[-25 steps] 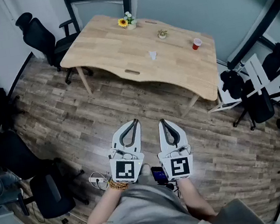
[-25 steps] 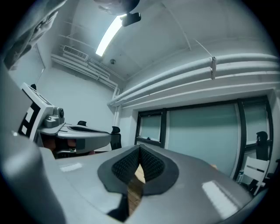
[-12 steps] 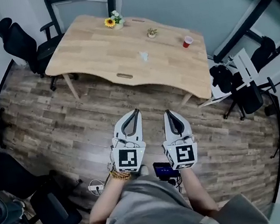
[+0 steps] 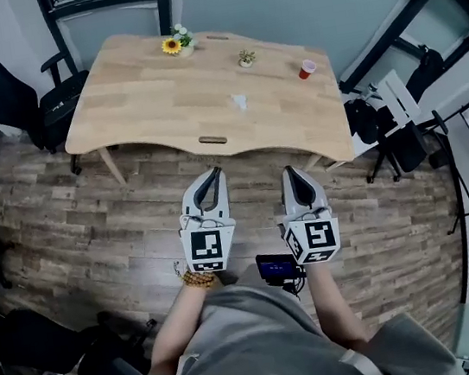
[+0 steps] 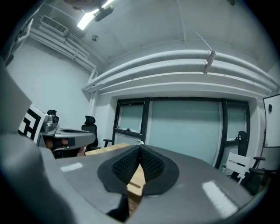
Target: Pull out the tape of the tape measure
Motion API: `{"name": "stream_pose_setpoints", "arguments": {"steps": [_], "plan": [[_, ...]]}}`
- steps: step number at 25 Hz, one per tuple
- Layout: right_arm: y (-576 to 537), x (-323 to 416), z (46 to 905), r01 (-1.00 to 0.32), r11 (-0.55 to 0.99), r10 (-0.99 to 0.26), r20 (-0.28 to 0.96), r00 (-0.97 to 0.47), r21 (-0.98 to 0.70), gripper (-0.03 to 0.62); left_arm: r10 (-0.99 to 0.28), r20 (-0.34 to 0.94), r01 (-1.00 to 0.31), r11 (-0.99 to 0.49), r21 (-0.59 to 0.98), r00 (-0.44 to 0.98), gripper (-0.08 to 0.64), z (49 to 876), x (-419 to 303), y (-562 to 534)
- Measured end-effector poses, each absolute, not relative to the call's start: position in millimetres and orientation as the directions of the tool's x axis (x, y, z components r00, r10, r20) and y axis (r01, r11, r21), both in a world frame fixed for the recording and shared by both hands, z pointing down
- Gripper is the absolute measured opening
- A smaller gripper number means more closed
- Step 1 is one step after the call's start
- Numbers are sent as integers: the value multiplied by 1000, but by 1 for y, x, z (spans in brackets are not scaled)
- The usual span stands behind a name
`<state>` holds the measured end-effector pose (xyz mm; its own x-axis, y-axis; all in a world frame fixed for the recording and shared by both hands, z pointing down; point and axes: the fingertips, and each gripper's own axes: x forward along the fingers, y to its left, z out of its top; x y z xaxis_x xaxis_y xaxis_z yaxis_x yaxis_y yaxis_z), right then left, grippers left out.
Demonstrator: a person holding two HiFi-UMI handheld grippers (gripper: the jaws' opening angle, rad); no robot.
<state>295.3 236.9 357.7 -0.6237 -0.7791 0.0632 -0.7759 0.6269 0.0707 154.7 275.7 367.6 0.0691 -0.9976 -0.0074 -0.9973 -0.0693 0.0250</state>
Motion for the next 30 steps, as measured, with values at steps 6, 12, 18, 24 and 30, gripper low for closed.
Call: {"name": "stream_pose_setpoints", "arguments": {"steps": [6, 12, 18, 24, 30], "plan": [[208, 287, 366, -801, 592, -806, 105, -583, 93, 9, -996, 20, -993, -82, 79, 84, 15, 384, 129, 246], [146, 297, 378, -860, 500, -865, 84, -494, 95, 9, -993, 58, -994, -101, 52, 104, 15, 402, 120, 206], [68, 286, 394, -865, 497, -867, 82, -492, 66, 9, -992, 74, -994, -106, -28, 104, 15, 396, 103, 146], [-2, 279, 404, -857, 513, -856, 97, -507, 44, 10, -994, 80, -995, -83, -62, 78, 15, 390, 90, 79], [-47, 277, 422, -853, 519, -849, 154, -506, 59, 9, -991, 120, -996, -69, -48, 63, 15, 407, 78, 44]]}}
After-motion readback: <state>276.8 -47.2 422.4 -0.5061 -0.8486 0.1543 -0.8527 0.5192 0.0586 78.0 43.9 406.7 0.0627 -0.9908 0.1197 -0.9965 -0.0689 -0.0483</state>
